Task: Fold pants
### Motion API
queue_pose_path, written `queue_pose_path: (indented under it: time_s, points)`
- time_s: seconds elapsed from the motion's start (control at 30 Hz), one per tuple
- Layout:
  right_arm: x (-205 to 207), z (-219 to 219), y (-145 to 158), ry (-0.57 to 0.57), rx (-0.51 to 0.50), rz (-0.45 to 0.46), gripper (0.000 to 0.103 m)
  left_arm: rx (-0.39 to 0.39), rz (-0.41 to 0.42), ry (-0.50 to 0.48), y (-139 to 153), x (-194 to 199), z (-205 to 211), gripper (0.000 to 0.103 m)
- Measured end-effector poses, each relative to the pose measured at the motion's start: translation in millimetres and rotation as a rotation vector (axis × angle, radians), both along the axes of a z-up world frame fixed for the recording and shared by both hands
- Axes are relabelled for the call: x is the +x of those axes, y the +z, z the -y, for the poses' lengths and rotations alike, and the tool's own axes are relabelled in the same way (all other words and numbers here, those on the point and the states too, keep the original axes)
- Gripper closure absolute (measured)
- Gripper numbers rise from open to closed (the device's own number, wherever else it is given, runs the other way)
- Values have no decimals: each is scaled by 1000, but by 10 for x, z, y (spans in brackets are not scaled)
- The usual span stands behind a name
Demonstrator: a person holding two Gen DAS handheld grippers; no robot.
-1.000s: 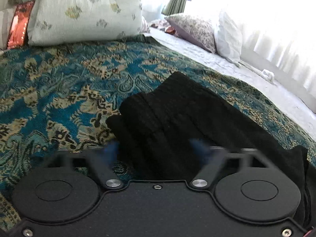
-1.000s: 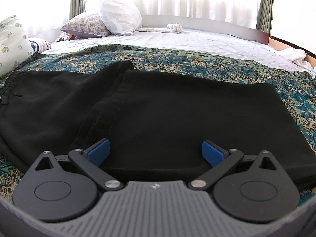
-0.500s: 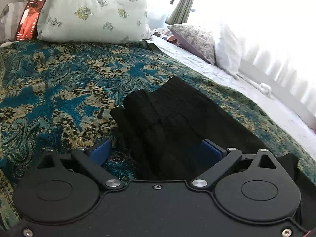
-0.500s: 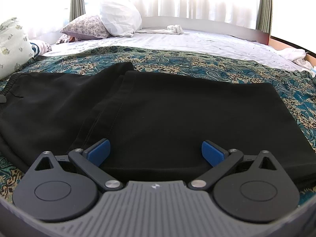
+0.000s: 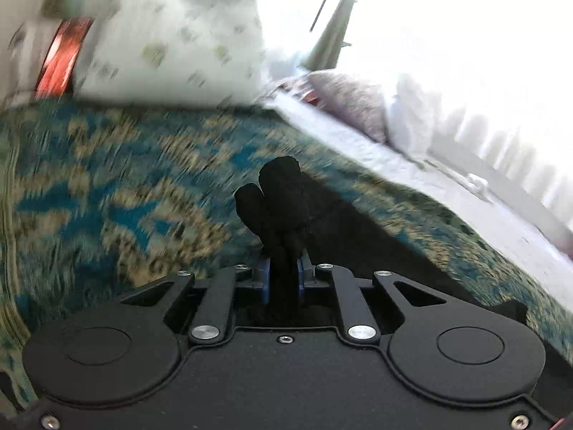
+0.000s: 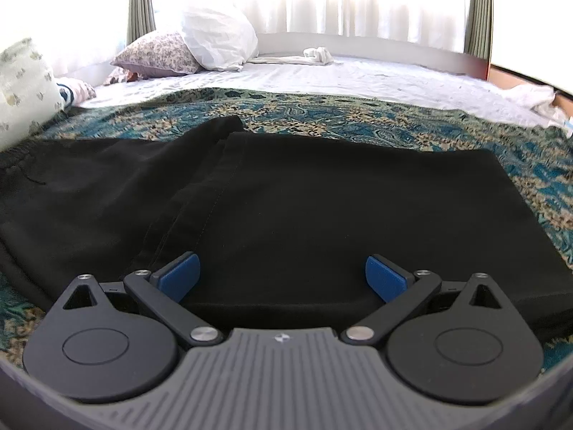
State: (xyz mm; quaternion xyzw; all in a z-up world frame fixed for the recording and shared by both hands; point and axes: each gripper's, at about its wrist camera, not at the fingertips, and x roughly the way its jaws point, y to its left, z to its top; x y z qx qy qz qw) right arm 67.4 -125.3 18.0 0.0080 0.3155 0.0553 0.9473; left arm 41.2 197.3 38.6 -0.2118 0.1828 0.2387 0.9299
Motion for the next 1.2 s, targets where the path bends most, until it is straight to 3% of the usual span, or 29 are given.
queue_pose_path:
  time_s: [0.17,0.37,0.47,0.57,0.63,0.7,0.77,0.83,0.97,1.07,1.2]
  points:
    - [-41,421,267,44,115,-25,0,53,84,-147,412,66,376,91]
    - [-220,1339,661,-90,177,27,0,169,142,-443,801,294,1641,91]
    - [-361,1738,754,-188,200,56,0,229,85,-623,691,380,2397,89]
    - [-505,2028,738,-263,207,65,0,300,-60,-810,343,472,3091,83]
    - [-565,2134,682,-279,221,61,0,369,-188,-945,54,501,3476,61]
    - [-602,2203,594,-284,235,45,0,453,-251,-998,-138,401,3693,57]
    - [-617,2233,514,-283,233,25,0,546,-189,-1001,-182,160,3723,47]
    - [-626,2215,465,-278,236,20,0,571,-134,-1026,-142,-40,3635,31]
    - [-665,2056,419,-276,296,92,0,514,-78,-1083,-24,-395,3301,29]
    - [-598,1863,373,-245,350,131,0,490,-75,-1015,91,-458,2960,30]
    - [-364,1575,321,-185,350,110,0,404,-67,-901,217,-366,2525,30]
